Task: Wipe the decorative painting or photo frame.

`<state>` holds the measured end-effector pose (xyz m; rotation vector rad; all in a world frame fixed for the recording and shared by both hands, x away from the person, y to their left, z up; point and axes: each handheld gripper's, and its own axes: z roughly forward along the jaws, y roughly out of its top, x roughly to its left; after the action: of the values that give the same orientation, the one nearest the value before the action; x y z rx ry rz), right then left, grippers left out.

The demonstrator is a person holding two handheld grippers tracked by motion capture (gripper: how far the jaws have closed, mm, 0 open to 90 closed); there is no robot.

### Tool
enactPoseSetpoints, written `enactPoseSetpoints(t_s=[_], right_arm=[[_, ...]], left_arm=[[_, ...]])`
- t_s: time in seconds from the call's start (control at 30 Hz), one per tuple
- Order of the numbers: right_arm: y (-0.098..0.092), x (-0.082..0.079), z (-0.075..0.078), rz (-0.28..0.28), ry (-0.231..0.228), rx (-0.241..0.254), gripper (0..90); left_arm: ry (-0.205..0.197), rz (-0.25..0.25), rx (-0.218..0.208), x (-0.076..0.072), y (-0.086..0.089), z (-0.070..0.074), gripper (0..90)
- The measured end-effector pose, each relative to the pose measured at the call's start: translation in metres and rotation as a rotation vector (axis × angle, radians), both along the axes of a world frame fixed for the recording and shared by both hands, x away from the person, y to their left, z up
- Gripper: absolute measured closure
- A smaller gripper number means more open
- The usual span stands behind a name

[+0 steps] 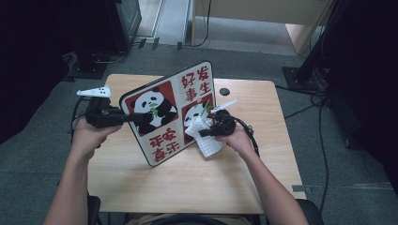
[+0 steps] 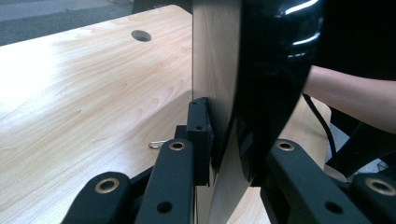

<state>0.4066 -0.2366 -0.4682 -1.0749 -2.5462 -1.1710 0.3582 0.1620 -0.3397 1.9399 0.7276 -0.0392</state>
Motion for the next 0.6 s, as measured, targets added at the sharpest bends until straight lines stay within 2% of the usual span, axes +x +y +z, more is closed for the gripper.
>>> enactPoseSetpoints(t_s=[0.2, 0.3, 0.37, 0.6], right_arm=[[0.0, -0.002, 0.015, 0.016, -0.031, 0.016, 78.5], [0.001, -0.004, 0.025, 0.021, -0.048, 0.018, 78.6], [0.0, -0.004, 0.032, 0.025, -0.056, 0.021, 78.6], [0.0, -0.006, 0.058, 0.021, -0.084, 0.046, 78.6]], left_arm=[[-0.013, -0.01, 0.002, 0.0, 0.0, 0.0, 78.6], [-0.005, -0.006, -0.003, 0.0, 0.0, 0.0, 78.5], [0.014, -0.009, -0.014, 0.001, 0.001, -0.001, 78.0], [0.009, -0.01, -0.005, 0.001, 0.001, 0.0, 78.4]])
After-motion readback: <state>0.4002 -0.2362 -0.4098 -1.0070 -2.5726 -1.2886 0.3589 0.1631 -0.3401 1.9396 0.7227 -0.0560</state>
